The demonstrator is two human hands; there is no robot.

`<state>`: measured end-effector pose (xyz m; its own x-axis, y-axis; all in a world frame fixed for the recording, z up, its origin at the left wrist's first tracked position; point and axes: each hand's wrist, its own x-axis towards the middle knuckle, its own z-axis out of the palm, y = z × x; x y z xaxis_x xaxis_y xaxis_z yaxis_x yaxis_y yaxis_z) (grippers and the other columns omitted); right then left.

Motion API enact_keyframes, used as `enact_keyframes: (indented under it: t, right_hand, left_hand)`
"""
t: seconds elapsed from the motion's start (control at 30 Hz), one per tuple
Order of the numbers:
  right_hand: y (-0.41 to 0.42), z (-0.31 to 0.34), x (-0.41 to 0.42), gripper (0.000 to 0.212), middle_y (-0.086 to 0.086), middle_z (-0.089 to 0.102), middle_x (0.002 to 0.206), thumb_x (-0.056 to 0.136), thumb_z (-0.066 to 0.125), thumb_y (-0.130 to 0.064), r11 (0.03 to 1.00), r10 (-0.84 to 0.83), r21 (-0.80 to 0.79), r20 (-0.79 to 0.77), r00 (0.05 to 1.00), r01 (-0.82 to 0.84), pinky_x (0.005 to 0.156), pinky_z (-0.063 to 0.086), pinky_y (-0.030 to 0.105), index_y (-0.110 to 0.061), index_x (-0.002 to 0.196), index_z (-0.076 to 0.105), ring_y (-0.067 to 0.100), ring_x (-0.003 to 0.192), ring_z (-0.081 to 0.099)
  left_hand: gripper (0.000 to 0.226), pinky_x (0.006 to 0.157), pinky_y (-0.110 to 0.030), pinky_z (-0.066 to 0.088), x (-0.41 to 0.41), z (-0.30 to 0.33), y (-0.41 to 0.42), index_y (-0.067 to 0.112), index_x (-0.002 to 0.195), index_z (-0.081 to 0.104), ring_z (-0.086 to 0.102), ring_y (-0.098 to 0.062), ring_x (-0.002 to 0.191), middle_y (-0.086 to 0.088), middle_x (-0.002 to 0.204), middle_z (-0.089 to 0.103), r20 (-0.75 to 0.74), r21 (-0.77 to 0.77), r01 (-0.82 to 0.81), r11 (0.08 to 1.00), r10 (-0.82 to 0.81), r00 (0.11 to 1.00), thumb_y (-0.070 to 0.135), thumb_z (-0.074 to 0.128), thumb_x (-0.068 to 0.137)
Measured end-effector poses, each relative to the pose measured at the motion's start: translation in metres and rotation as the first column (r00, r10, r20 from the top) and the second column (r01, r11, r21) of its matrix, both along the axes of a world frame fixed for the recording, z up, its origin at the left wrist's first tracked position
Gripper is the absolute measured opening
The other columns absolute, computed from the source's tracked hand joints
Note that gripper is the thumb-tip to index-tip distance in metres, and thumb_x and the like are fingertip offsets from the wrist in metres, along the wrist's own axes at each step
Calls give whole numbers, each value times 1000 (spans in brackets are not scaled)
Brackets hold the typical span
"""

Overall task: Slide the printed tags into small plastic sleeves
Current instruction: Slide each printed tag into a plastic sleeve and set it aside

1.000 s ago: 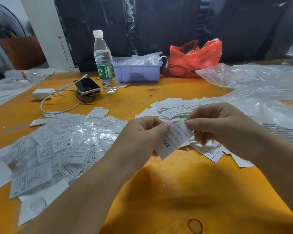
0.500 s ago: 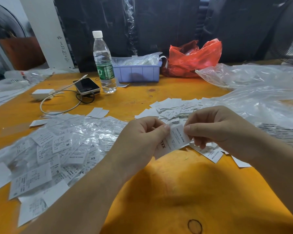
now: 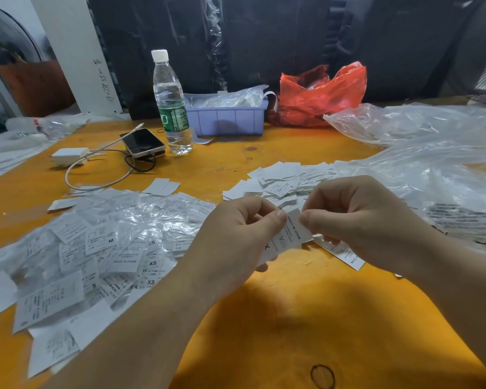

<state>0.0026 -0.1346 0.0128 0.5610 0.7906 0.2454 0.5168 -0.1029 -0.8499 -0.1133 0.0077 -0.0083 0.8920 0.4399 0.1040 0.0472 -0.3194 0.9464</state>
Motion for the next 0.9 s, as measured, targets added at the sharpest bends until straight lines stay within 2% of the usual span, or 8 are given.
enact_keyframes:
  t: [0.07,0.17,0.27,0.37,0.5,0.73,0.9]
  right_hand:
    - [1,0,1,20,14,61,60,84,64,-6,1000,10,18,-60,998,-9,51,40,38,-8,65,67,22,52,47]
    - [1,0,2,15,4,60,56,83,64,-3,1000,8,30,-109,994,-5,50,42,32,-3,68,67,18,52,50]
    - [1,0,2,14,1,59,54,83,63,-2,999,4,48,-140,990,2,49,43,28,-2,70,67,16,51,51]
    - [1,0,3,14,1,59,54,85,63,-1,998,6,58,-159,987,3,48,44,23,-1,72,67,14,50,51]
    - [1,-1,4,15,3,60,55,85,64,-5,999,10,54,-167,986,-1,49,44,21,-4,70,68,13,50,51]
    - [1,-1,6,13,4,57,54,86,63,-4,997,44,64,-182,982,-33,49,44,20,-4,73,69,13,50,52]
    - [0,0,5,12,7,57,57,88,61,-5,996,76,51,-219,973,-67,49,43,19,-1,79,68,11,51,52]
  left_hand:
    - [21,53,-25,56,0,0,0,20,80,71,62,-6,56,9,65,64,-3,8,-4,1000,4,1000,33,61,93]
    - [18,53,-24,55,-1,2,0,21,83,72,60,-1,59,10,70,66,2,44,-7,999,7,1000,35,64,91]
    - [19,64,-41,55,-3,4,-2,25,86,70,64,-16,70,4,80,70,24,114,12,993,-15,1000,43,71,80]
    - [21,69,-45,55,-5,6,-3,29,88,69,65,-20,76,7,82,71,24,128,15,992,-18,1000,43,67,73]
    - [5,68,-42,58,-4,6,0,27,89,70,66,-15,76,7,84,72,20,78,2,997,-4,1000,24,72,86]
    - [15,66,-31,58,-3,7,1,24,91,68,68,-5,68,7,83,74,34,2,1,1000,-1,999,16,77,82]
    - [19,64,-29,58,-2,8,3,18,94,68,69,-6,71,3,85,75,35,-37,32,999,-31,999,8,77,80]
